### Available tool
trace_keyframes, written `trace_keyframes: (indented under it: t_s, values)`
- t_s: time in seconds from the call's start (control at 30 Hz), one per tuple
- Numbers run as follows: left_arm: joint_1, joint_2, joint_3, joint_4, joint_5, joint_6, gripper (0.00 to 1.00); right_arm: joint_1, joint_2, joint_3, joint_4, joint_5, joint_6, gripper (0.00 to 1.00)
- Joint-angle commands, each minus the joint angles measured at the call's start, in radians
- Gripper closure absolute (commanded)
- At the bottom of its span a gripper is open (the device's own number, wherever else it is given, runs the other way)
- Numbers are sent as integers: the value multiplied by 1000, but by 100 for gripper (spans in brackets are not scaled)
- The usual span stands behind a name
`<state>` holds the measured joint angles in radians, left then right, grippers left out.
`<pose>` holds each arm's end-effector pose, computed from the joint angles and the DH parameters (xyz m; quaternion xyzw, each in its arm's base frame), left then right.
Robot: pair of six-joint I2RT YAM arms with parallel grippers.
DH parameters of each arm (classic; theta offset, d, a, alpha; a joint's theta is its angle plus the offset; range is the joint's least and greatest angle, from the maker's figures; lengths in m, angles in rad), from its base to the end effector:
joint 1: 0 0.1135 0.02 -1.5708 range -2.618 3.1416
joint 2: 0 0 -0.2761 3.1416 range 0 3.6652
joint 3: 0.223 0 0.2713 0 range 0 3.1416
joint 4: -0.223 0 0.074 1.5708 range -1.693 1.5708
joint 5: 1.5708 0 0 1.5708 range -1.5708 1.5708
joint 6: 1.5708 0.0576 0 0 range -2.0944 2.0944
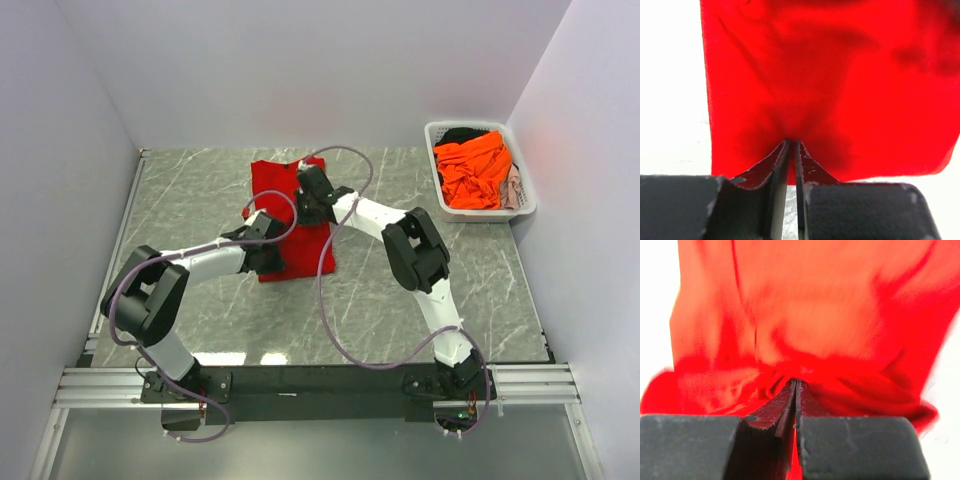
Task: Fold and stack the t-shirts
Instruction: Fold the tshirt
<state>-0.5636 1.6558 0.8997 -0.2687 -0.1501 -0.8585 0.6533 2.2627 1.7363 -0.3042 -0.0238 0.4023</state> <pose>0.2963 -0.1771 0.1388 -0.1611 0.9469 -0.1208 0.2508 0.4310 0.3316 0.1479 -0.1210 0.9244 0.1917 0.3069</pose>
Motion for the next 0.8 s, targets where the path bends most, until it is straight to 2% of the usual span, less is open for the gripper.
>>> trace_keyframes:
  t_s: [0.0, 0.13, 0.2, 0.33, 0.47, 0.5, 0.6, 0.77]
  values:
    - [-10, -20, -56, -105, 73, 39, 83, -38, 23, 144, -15, 93, -45, 93]
    - [-24, -100, -105, -125, 102, 16, 79, -52, -8, 232, -38, 71, -65, 89]
    - [-25, -135, -123, -130, 107, 3, 76, -52, -55, 218, -53, 39, -60, 88]
    - [-25, -250, -114, -153, 80, -17, 63, -52, -208, -39, 37, -91, -19, 81]
    - [-16, -333, -67, -141, 8, -19, 56, -53, -366, -256, 122, -235, 30, 74]
    - [-3, -341, -62, -127, -3, -8, 56, -53, -386, -323, 140, -287, 36, 73]
    - [31, -324, -38, -78, 35, 9, 57, -52, -417, -383, 180, -323, 44, 73]
    - [62, -163, 50, -73, 86, 42, 67, -52, -414, -428, 186, -341, 30, 73]
